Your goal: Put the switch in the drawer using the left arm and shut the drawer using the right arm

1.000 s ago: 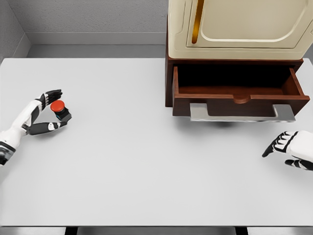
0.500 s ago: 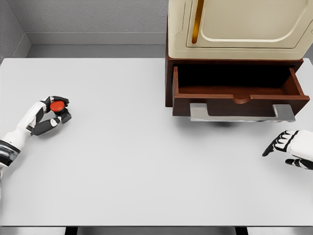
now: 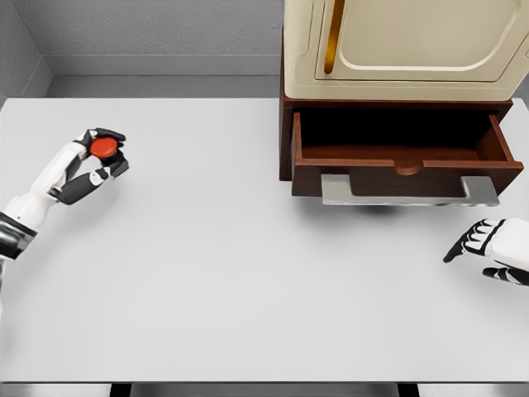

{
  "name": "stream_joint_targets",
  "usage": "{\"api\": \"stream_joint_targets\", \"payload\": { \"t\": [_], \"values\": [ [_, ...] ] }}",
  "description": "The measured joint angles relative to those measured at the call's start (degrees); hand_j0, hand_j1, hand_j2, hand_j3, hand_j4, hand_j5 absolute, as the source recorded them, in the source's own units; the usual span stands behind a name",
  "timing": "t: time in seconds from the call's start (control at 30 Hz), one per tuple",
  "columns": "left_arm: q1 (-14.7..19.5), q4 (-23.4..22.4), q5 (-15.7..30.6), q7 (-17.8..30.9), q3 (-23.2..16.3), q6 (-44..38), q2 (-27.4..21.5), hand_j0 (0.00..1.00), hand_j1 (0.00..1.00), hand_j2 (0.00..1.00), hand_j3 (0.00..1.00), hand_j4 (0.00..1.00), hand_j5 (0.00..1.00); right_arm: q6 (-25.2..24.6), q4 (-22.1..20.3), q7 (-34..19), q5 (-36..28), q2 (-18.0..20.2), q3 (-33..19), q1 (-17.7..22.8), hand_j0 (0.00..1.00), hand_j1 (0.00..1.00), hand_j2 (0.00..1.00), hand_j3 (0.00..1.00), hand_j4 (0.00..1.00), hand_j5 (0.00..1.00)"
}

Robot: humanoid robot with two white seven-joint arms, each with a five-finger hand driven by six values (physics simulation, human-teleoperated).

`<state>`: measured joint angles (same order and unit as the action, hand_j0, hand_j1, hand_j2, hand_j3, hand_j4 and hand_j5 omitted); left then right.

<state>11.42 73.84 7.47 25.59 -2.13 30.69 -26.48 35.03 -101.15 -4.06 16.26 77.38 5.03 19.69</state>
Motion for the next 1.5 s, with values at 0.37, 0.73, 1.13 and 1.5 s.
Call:
{"api": "stream_joint_targets", "payload": {
  "t": [0.37, 0.73, 1.13, 1.5],
  "values": [
    [3.25, 14.0, -13.92, 0.1, -0.12, -0.23, 2.43, 0.34, 0.34, 0.34, 0.34, 0.34, 0.34, 0.0, 0.0, -0.07, 0.0, -0.06, 0.0, -0.09, 0.7, 0.7, 0.7, 0.7, 0.7, 0.7],
    [6.59, 21.06, -33.52, 0.13, -0.59, -0.32, 11.45, 0.33, 0.33, 0.33, 0.33, 0.33, 0.33, 0.0, 0.0, -0.09, -0.02, 0.0, 0.0, -0.09, 0.7, 0.7, 0.7, 0.7, 0.7, 0.7],
    [8.79, 23.16, -39.36, 0.09, -3.41, -0.37, 18.38, 0.33, 0.33, 0.33, 0.33, 0.33, 0.33, 0.0, 0.0, -0.03, -0.03, -0.02, 0.0, -0.09, 0.7, 0.7, 0.7, 0.7, 0.7, 0.7],
    [11.16, 23.19, -44.58, 0.14, -7.94, -0.35, 25.23, 0.33, 0.33, 0.33, 0.33, 0.33, 0.33, 0.0, 0.01, -0.06, -0.08, 0.02, 0.0, -0.09, 0.71, 0.71, 0.71, 0.71, 0.71, 0.71]
  ]
}}
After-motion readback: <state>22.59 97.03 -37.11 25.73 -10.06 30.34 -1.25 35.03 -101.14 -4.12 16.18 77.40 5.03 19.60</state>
